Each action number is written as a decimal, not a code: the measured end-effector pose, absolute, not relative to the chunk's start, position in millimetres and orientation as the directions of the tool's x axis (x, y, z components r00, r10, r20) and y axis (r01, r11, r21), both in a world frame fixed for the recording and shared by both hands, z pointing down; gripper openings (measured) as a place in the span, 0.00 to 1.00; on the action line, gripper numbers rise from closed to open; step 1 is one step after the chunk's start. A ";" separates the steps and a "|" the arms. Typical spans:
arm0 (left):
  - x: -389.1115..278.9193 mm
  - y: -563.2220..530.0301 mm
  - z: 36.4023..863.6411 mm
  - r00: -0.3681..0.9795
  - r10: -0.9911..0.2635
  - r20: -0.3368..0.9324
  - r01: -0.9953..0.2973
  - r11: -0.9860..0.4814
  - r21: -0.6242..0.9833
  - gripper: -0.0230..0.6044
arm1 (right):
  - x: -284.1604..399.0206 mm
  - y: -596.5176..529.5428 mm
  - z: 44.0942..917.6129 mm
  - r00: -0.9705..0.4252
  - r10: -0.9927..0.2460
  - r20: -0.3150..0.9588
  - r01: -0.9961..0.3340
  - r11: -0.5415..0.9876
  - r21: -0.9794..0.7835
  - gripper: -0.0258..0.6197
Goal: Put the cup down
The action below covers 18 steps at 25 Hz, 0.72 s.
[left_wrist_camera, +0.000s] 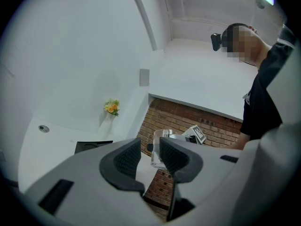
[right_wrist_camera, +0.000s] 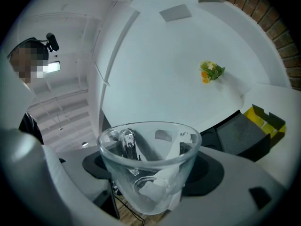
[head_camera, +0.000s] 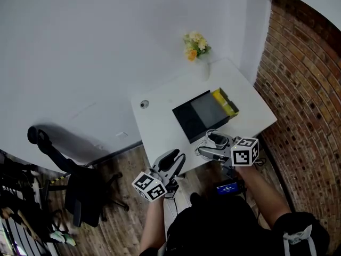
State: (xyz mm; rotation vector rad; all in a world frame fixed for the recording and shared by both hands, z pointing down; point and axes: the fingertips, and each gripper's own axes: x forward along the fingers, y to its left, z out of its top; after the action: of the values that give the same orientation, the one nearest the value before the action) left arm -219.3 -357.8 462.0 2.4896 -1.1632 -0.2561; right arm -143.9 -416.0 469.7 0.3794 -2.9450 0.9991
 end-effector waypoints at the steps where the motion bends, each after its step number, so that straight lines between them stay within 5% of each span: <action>1: -219.1 -358.1 462.5 0.639 -0.769 -0.003 -0.700 -0.584 0.412 0.24 | -143.1 -417.8 471.4 -0.970 -0.227 0.090 -0.235 0.767 -0.597 0.68; 18: -227.3 -367.7 466.5 0.595 -0.802 0.044 -0.744 -0.529 0.409 0.24 | -163.9 -473.7 517.2 -0.949 -0.225 0.221 -0.309 0.801 -0.513 0.68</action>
State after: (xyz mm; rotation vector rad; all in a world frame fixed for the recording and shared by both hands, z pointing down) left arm -227.3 -367.7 466.5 2.4399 -1.2423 -0.2092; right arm -163.9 -473.7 517.2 0.4231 -2.8380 0.8463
